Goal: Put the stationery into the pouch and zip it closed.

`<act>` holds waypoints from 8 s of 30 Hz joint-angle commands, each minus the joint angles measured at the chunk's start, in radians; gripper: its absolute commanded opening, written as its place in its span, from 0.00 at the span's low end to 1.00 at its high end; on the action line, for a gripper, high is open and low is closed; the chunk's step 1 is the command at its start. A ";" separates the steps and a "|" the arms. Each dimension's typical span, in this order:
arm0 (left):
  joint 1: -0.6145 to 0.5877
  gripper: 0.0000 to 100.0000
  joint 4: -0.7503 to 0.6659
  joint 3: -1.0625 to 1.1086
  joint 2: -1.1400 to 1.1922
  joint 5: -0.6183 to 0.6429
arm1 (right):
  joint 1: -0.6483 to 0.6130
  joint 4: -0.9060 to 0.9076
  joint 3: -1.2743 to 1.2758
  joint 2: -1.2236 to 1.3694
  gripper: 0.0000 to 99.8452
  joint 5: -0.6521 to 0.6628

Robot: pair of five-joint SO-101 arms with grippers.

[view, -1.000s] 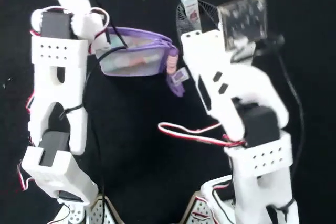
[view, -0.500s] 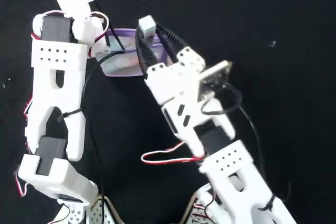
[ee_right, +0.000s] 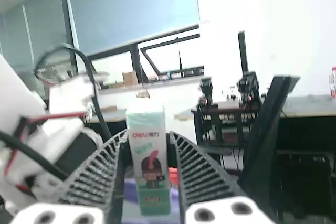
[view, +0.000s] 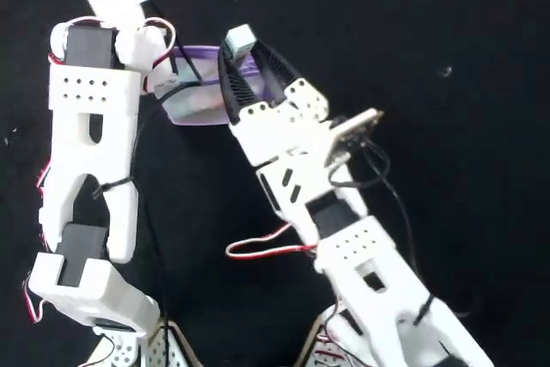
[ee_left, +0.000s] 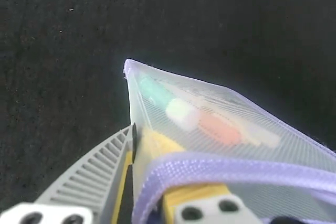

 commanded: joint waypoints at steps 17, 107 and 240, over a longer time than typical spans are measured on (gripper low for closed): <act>-0.004 0.03 -0.035 0.007 -0.021 0.014 | -0.034 0.005 -0.013 0.084 0.14 -0.005; -0.099 0.20 -0.021 -0.266 -0.023 0.153 | 0.141 1.335 -0.521 -0.101 0.01 0.379; 0.394 0.20 -0.468 0.564 -0.325 0.106 | 0.364 2.298 -2.445 1.055 0.01 0.397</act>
